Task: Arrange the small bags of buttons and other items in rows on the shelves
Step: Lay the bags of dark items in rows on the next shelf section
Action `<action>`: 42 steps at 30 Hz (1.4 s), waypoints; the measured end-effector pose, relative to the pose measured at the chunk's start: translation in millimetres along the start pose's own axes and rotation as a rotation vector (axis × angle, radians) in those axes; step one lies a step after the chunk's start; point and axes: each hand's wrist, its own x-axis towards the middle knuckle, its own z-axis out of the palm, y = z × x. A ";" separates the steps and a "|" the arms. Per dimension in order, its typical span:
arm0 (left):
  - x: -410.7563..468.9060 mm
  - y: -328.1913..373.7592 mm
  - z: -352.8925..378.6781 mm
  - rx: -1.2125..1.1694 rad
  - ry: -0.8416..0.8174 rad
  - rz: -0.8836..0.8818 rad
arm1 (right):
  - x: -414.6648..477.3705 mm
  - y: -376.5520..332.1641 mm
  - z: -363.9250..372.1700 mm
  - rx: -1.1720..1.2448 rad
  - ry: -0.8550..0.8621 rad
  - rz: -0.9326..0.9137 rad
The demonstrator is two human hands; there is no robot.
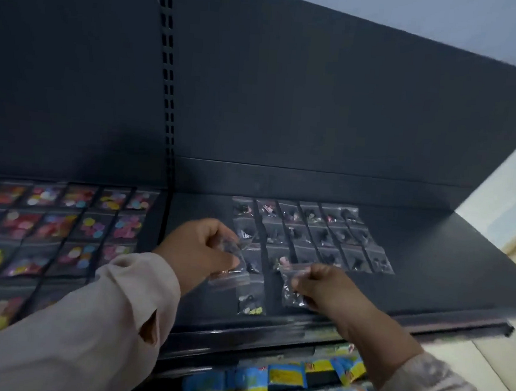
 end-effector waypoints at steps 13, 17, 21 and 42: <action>-8.8 5.6 44.6 0.047 0.203 -0.094 | 11.6 10.3 -16.7 -0.801 0.025 -0.645; -10.7 4.0 50.9 0.030 0.205 -0.123 | 21.6 23.5 -19.6 -0.753 -0.207 -0.776; -12.1 3.0 53.3 0.030 0.216 -0.128 | 28.4 29.2 -16.1 -0.706 -0.235 -0.788; -16.1 11.9 82.4 0.229 0.182 0.062 | 6.0 -12.0 -13.1 0.288 -0.477 -0.073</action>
